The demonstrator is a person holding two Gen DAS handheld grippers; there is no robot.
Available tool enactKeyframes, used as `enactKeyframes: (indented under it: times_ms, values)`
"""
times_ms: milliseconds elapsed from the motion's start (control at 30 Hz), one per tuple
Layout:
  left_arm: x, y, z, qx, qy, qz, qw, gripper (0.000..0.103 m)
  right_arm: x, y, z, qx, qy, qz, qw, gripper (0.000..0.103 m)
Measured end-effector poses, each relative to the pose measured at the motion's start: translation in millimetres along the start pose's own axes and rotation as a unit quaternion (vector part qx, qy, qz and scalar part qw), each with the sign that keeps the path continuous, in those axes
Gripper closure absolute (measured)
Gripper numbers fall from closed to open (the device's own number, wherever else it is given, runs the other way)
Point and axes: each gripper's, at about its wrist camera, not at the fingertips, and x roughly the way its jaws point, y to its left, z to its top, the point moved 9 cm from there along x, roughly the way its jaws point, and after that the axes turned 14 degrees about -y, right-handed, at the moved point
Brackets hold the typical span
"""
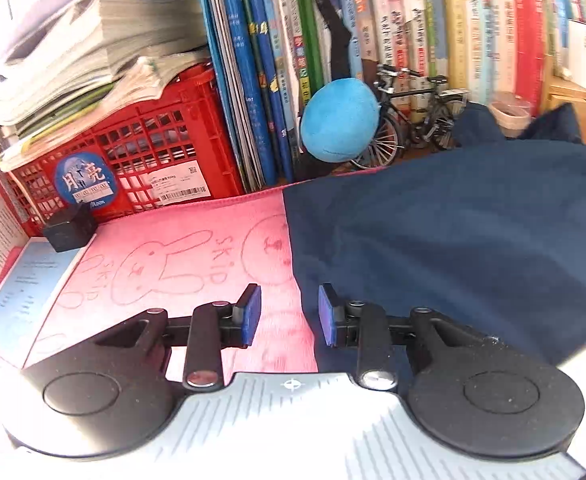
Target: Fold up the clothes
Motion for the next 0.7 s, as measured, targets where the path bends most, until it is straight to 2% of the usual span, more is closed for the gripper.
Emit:
enactKeyframes:
  times_ms: [33,100,133,167,267,333,367,433,500,533,600,633,667,700]
  values:
    - [-22,-7,-4,0.011,-0.010,-0.015,0.9998,0.070,-20,7,1,0.000,-0.011,0.016,1.000,0.032]
    - [-66,-22,-11,0.032,-0.031,-0.044,0.9980,0.057,-63,27,4,0.005,-0.034,0.055,0.998,0.030]
    - [-89,-29,-15,0.041,-0.041,-0.060,0.9965,0.042,-87,39,3,0.011,-0.047,0.081,0.996,0.028]
    - [-109,-40,-23,0.034,-0.045,-0.084,0.9949,0.034,-109,51,1,0.016,-0.057,0.109,0.992,0.026]
    - [-172,-71,-46,0.013,-0.057,-0.153,0.9865,0.033,-171,94,-3,0.044,-0.082,0.178,0.980,0.027]
    - [-194,-89,-61,0.025,-0.059,-0.174,0.9826,0.031,-209,129,-6,0.060,-0.090,0.214,0.971,0.030]
    - [-204,-98,-68,0.030,-0.059,-0.185,0.9805,0.028,-224,146,-9,0.056,-0.090,0.232,0.967,0.037]
    - [-225,-116,-84,0.045,-0.061,-0.203,0.9763,0.023,-248,176,-17,0.031,-0.088,0.259,0.961,0.043]
    - [-231,-119,-103,0.105,-0.061,-0.163,0.9791,0.021,-270,200,-36,-0.038,-0.082,0.257,0.962,0.044]
    - [-237,-114,-107,0.103,-0.070,-0.158,0.9795,0.019,-275,201,-49,-0.068,-0.075,0.240,0.966,0.044]
    - [-246,-98,-112,0.084,-0.071,-0.147,0.9829,0.018,-280,185,-68,-0.074,-0.067,0.205,0.974,0.044]
    - [-249,-89,-115,0.069,-0.064,-0.141,0.9855,0.014,-282,163,-75,-0.036,-0.050,0.182,0.981,0.042]
    - [-252,-79,-117,0.054,-0.057,-0.135,0.9877,0.014,-282,142,-79,0.014,-0.031,0.174,0.984,0.035]
    - [-258,-70,-120,0.042,-0.056,-0.132,0.9888,0.014,-287,128,-81,0.031,-0.026,0.154,0.987,0.035]
